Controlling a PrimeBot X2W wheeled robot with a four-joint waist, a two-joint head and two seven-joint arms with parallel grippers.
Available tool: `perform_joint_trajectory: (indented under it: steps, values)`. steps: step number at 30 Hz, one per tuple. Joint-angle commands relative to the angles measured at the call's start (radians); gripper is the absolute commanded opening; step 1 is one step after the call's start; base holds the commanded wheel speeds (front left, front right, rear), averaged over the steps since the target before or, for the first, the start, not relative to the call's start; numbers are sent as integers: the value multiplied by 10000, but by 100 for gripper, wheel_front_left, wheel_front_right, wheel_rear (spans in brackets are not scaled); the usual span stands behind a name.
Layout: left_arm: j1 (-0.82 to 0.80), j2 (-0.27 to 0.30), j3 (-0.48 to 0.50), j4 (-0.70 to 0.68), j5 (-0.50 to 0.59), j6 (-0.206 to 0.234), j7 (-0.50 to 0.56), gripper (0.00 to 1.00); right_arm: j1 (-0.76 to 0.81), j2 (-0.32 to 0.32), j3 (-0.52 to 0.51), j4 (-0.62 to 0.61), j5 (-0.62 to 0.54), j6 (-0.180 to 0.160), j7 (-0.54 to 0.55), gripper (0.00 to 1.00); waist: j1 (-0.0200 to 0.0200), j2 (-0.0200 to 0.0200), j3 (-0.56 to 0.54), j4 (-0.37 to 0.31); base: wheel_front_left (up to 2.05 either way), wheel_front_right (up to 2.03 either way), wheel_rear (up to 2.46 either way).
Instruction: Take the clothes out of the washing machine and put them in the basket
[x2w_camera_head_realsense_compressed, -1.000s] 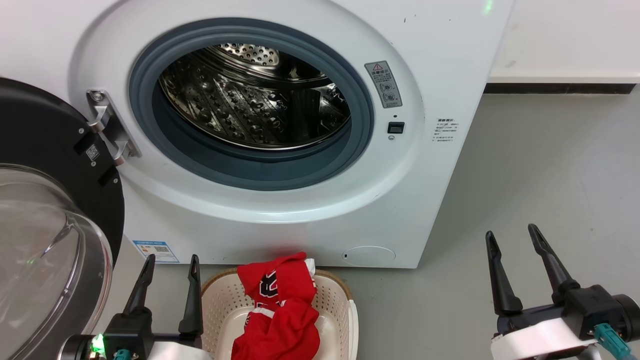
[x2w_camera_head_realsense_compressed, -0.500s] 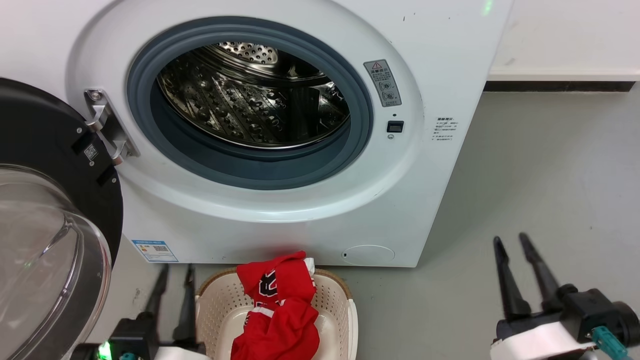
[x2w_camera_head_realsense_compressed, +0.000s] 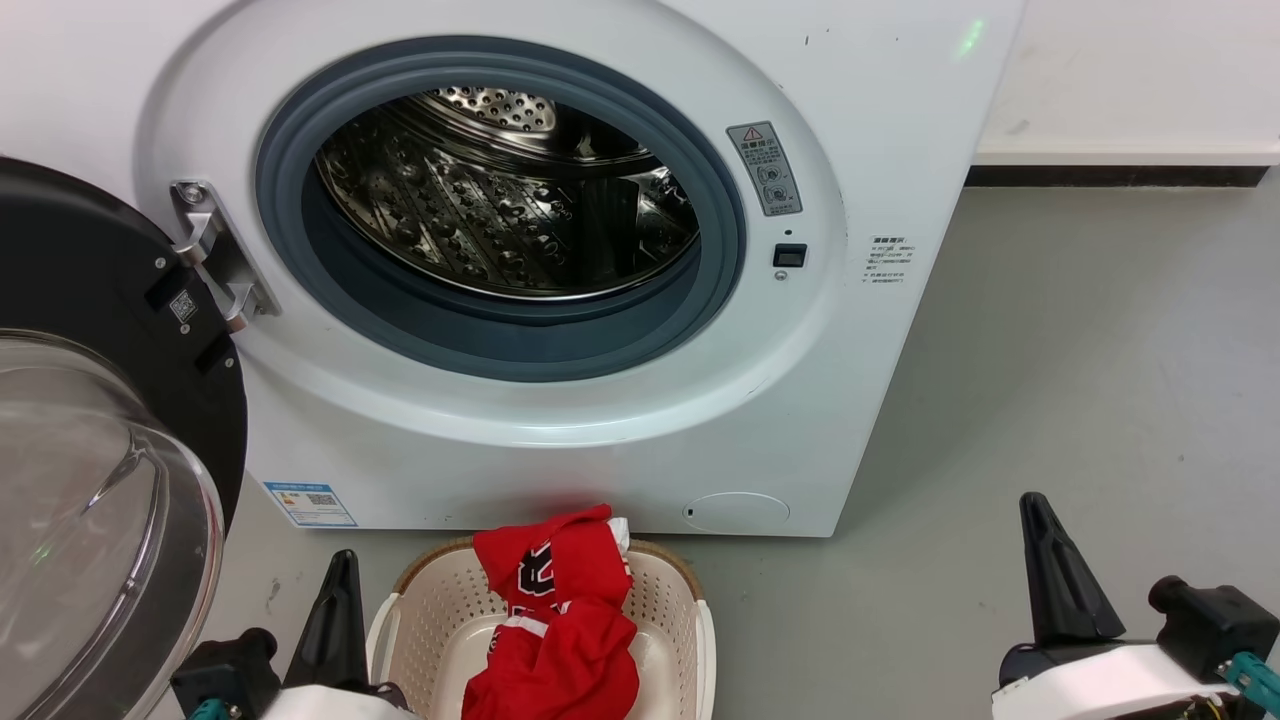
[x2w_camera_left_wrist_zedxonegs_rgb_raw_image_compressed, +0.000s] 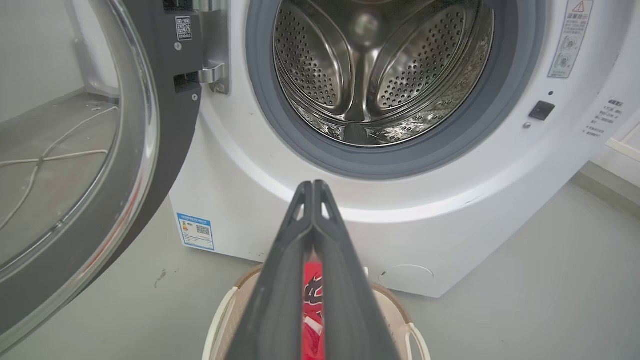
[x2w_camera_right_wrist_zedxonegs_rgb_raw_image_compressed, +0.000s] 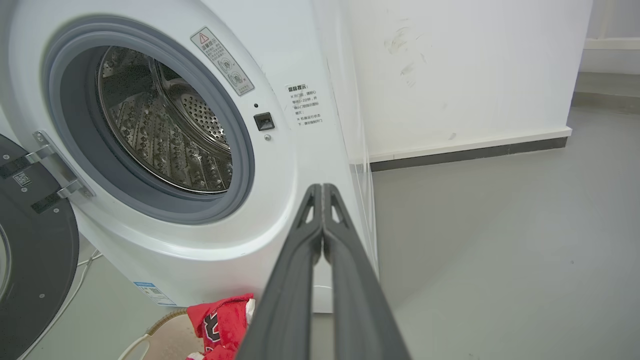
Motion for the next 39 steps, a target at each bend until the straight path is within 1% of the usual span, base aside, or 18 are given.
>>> perform_joint_trajectory:
  steps: [1, 18, 39]
  values:
    - [-296, 21, 59, -110, -354, -40, 53, 0, -307, -78, 0, -102, 378, -1, 32, 0, 0, -1, -3, 0, 0, 0, 0]
    - [-697, 10, 176, 180, -3389, -160, 740, 0, -634, -214, -70, 261, 3572, -2, 614, 0, 0, -1, -63, -7, 0, 0, 0]
    - [-1107, -1, 327, 501, -6429, -288, 1459, 0, -945, -286, -225, 625, 6705, -2, 1266, 0, 0, -1, -138, -15, 0, 0, 0]
